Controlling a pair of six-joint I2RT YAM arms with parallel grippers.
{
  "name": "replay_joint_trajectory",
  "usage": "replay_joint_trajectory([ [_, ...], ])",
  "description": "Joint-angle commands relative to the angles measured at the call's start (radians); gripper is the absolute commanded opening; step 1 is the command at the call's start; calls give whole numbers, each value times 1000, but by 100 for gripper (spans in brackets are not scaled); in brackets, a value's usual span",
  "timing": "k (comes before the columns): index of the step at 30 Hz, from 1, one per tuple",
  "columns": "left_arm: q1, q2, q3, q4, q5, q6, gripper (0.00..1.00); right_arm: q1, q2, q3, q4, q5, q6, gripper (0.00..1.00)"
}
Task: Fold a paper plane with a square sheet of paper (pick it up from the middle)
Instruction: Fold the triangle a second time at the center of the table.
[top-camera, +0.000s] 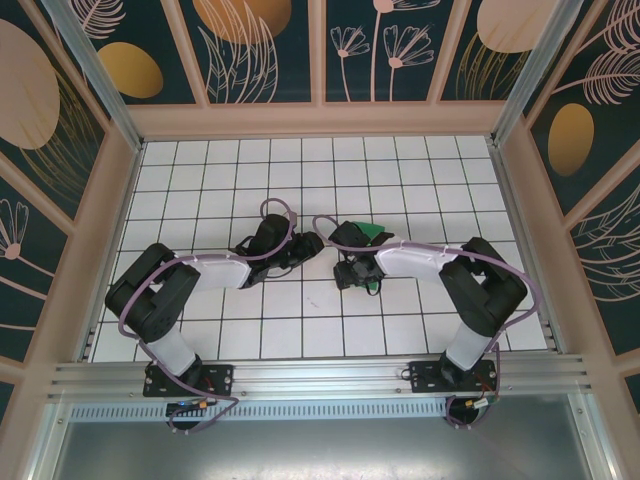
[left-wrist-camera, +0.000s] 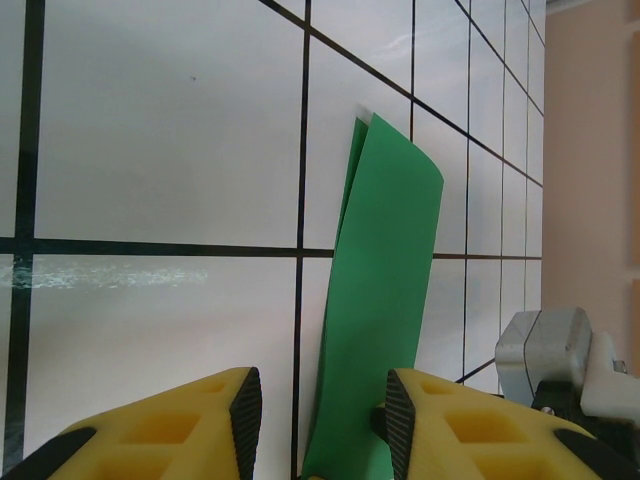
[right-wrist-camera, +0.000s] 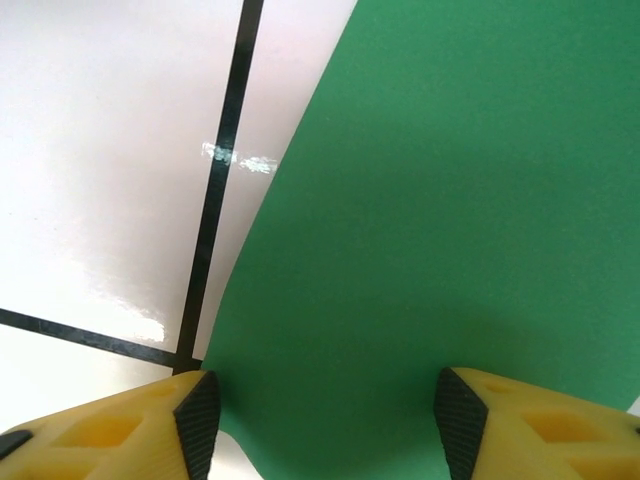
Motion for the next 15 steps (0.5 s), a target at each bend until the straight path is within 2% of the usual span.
replay_joint_trajectory([
  [1, 6, 0, 20, 1, 14, 21, 41, -16, -11, -30, 30, -68, 12, 58],
  [10, 6, 4, 26, -3, 26, 31, 41, -95, -79, -88, 106, -268, -9, 57],
  [15, 5, 14, 35, 0, 40, 34, 41, -132, -87, -113, 125, -303, -8, 55],
])
